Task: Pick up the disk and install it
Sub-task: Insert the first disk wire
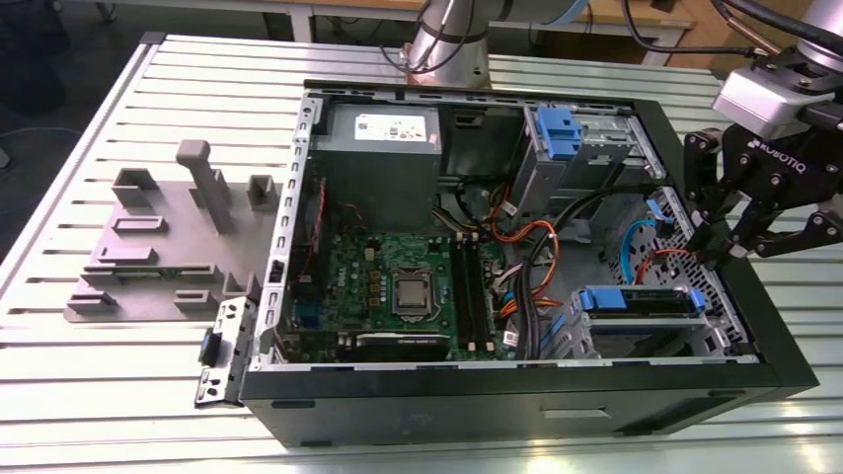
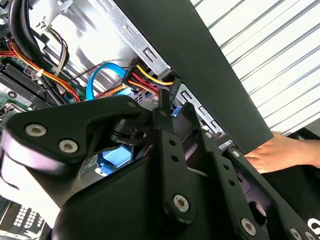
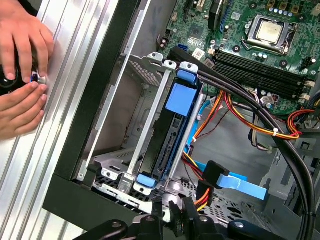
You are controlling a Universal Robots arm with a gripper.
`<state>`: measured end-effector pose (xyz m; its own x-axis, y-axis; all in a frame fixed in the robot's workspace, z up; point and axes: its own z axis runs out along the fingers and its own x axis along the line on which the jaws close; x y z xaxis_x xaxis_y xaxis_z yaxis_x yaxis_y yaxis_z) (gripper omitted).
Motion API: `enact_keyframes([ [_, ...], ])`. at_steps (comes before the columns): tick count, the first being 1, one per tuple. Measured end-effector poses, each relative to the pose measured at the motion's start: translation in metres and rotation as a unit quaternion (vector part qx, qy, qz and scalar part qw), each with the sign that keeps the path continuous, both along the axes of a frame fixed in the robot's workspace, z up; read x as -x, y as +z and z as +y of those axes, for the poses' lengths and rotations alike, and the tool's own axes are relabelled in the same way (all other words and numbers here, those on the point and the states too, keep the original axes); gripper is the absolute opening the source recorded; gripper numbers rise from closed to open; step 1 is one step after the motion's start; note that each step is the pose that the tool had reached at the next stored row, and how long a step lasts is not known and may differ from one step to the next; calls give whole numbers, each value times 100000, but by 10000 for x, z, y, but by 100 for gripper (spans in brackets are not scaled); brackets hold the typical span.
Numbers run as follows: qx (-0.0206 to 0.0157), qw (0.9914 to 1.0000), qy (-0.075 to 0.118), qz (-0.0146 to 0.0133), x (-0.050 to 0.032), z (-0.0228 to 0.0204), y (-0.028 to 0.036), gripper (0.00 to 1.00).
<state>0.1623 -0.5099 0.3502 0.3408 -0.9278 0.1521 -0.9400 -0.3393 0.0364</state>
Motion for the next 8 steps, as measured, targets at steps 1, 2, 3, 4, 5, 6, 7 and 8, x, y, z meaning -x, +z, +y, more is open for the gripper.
enact_keyframes([
  [1,0,100000,2,1,0,0,0,30],
  [2,1,100000,6,-1,0,0,0,30],
  [3,-1,100000,7,1,0,0,0,30],
  [4,1,100000,9,0,0,0,0,30],
  [5,1,100000,12,1,0,0,0,30],
  [6,1,100000,9,42,1,0,0,30],
  [7,3,100000,7,147,1,0,0,30],
  [8,4,99999,9,350,0,0,0,30],
])
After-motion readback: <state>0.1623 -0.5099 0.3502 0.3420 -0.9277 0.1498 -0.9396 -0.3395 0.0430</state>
